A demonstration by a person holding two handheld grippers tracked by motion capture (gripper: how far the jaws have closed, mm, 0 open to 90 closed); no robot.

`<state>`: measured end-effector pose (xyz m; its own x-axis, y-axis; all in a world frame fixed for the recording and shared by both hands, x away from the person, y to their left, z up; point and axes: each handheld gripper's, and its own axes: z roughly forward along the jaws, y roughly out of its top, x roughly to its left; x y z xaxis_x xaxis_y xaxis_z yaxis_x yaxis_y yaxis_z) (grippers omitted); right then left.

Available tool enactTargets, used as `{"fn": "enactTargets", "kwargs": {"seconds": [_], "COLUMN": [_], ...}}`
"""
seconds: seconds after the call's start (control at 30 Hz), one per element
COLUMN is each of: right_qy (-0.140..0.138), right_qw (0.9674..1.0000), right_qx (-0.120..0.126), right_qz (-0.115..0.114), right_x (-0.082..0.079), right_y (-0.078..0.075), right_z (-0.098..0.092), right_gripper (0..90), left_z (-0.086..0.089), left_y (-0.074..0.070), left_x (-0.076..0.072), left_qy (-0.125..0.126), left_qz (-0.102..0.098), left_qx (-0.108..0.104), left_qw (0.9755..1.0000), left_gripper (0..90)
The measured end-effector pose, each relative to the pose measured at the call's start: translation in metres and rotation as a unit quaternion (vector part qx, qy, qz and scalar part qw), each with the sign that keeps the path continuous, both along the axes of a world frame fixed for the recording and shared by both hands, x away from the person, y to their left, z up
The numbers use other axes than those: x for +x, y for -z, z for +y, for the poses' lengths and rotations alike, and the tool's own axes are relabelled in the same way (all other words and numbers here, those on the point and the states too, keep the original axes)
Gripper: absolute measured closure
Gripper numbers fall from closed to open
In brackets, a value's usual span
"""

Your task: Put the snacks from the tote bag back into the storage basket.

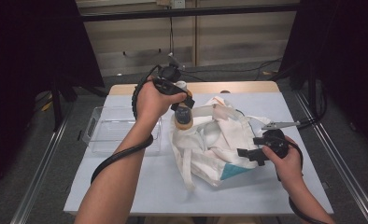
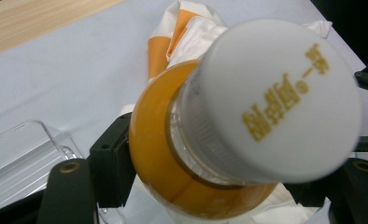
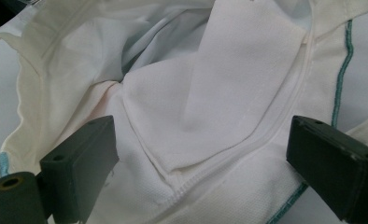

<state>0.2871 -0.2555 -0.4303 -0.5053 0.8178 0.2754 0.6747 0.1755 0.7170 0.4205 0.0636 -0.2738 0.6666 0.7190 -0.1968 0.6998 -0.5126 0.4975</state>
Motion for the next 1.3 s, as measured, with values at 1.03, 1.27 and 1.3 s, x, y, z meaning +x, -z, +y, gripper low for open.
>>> {"fn": "enactTargets", "kwargs": {"seconds": [1.03, 1.27, 1.3], "right_qy": [-0.004, -0.003, -0.003], "right_qw": [1.0, 1.0, 1.0], "right_qx": [-0.001, -0.001, -0.001], "right_qz": [0.001, 0.0, 0.0], "right_x": [0.0, 0.0, 0.0], "right_y": [0.001, 0.001, 0.001], "right_z": [0.002, 0.0, 0.0], "right_gripper": [8.3, 8.3, 8.3], "left_z": [0.054, 0.062, 0.062], "left_y": [-0.009, -0.007, -0.007], "left_x": [0.006, 0.007, 0.007], "left_qy": [-0.056, -0.063, -0.063], "left_qz": [0.0, 0.001, 0.001], "left_qx": [-0.002, 0.004, 0.004], "left_qw": [0.9984, 0.998, 0.998], "left_gripper": [29.8, 29.8, 29.9]}}
